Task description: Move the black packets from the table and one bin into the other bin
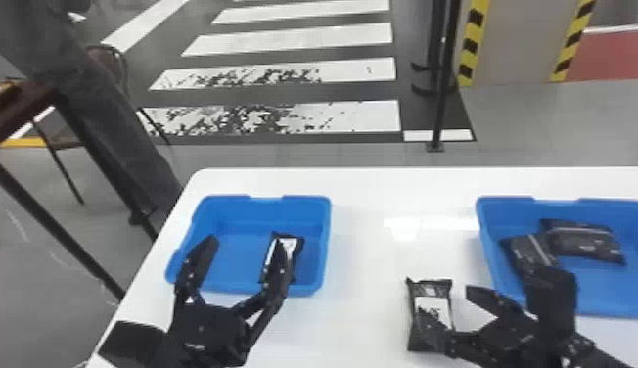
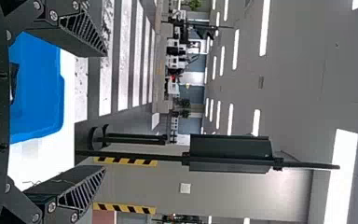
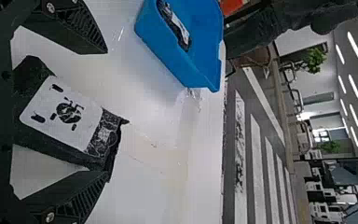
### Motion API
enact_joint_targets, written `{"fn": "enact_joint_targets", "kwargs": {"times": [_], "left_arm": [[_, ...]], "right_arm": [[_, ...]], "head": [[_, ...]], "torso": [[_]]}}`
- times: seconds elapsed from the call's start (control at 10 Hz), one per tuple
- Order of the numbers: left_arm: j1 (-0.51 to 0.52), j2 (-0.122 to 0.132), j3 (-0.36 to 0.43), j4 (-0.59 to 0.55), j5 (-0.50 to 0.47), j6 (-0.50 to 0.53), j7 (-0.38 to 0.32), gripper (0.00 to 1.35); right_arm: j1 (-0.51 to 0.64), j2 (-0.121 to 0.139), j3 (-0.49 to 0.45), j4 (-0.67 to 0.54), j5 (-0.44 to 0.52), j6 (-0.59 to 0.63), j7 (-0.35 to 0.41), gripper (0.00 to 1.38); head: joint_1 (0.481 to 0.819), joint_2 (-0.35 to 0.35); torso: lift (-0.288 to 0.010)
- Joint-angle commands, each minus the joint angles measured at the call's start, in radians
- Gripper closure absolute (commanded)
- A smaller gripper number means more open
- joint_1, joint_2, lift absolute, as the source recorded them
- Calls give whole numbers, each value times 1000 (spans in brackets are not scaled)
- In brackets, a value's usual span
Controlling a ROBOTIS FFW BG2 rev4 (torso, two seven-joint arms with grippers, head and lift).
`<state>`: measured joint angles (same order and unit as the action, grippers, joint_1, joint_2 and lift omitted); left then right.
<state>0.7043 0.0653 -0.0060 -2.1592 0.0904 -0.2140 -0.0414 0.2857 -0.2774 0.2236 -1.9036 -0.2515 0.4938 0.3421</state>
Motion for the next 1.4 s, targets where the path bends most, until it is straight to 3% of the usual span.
{"fn": "enact_joint_targets", "kwargs": {"times": [0.0, 0.5, 0.6, 0.9, 1.0, 1.3], "left_arm": [[0, -1, 0, 1, 1, 0, 0, 180], [-5, 1, 0, 6, 1, 3, -2, 180], [-5, 1, 0, 6, 1, 5, -2, 180], [-7, 1, 2, 6, 5, 5, -2, 180], [-7, 1, 2, 8, 5, 5, -3, 180], [-7, 1, 2, 8, 5, 5, -5, 180]], "right_arm": [[-28, -2, 26, 32, 6, 17, 0, 93], [-119, 3, 87, 155, 8, 9, 2, 105], [-131, 0, 101, 165, 8, 24, 8, 209], [-151, -5, 123, 160, 18, 90, 9, 966], [-151, -5, 123, 152, 20, 110, 2, 1104], [-139, -5, 111, 121, 22, 100, -5, 1105]], "head": [[695, 188], [695, 200], [695, 208], [695, 225], [695, 227], [695, 227]], "torso": [[-110], [-110], [-110], [-110], [-110], [-110]]}}
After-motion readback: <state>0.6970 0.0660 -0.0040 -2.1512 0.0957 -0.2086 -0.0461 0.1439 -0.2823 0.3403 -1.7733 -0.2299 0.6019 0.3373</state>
